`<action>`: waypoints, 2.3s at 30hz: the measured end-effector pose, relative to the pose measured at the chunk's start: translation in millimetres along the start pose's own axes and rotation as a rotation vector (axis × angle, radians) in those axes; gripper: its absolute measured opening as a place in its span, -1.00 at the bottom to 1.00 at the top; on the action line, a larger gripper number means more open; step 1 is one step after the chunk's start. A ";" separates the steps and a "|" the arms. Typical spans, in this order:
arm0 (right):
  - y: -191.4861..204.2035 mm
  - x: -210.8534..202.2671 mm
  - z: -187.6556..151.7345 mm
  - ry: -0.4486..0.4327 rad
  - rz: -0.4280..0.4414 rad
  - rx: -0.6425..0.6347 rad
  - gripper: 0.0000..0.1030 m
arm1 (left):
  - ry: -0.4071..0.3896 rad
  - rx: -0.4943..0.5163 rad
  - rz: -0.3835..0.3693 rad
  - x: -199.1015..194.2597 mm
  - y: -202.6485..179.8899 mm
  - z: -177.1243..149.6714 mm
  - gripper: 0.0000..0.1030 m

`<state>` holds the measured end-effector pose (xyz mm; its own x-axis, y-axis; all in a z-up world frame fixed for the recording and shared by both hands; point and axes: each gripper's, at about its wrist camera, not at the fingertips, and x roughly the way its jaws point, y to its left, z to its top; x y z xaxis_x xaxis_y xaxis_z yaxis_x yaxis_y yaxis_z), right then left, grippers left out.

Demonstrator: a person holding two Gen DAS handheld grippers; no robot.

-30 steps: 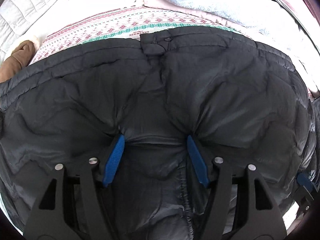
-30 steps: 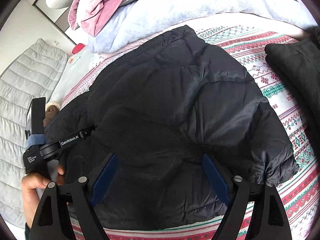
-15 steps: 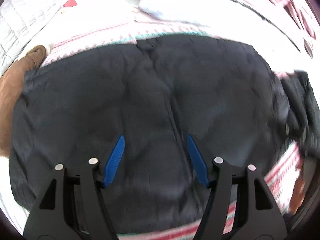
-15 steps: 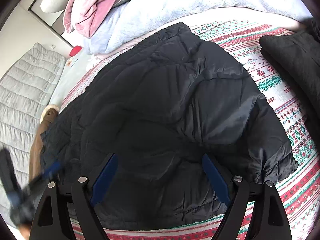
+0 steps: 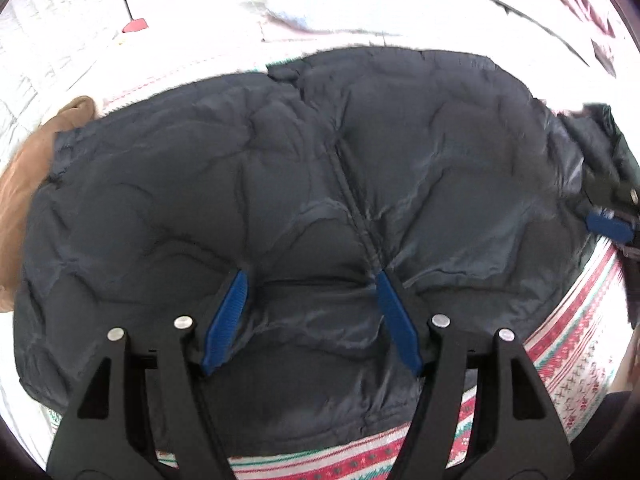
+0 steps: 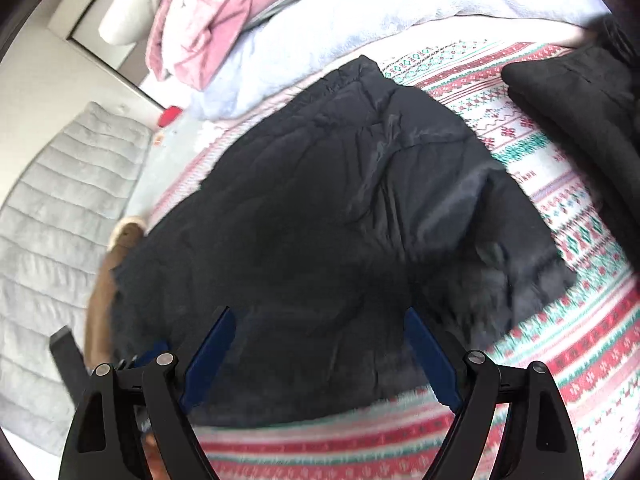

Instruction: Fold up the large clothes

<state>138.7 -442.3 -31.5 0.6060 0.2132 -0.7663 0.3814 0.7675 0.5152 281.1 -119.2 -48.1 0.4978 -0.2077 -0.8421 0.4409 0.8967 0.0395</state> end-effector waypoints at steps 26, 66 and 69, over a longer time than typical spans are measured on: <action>-90.8 43.2 -1.3 0.051 0.239 0.436 0.70 | 0.032 -0.031 -0.015 14.8 -8.9 -17.5 0.33; 53.4 -67.3 -16.3 -0.508 -0.050 -0.219 -0.71 | -0.005 0.117 0.030 34.0 -55.4 16.5 0.33; 56.7 -70.1 -16.1 -0.521 -0.040 -0.230 -0.71 | 0.007 0.088 -0.022 30.9 -43.9 19.3 0.33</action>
<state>106.6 -404.0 45.2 0.8807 -0.1004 -0.4629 0.2847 0.8932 0.3480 291.5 -172.6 -65.5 0.4827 -0.2237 -0.8468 0.5157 0.8541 0.0683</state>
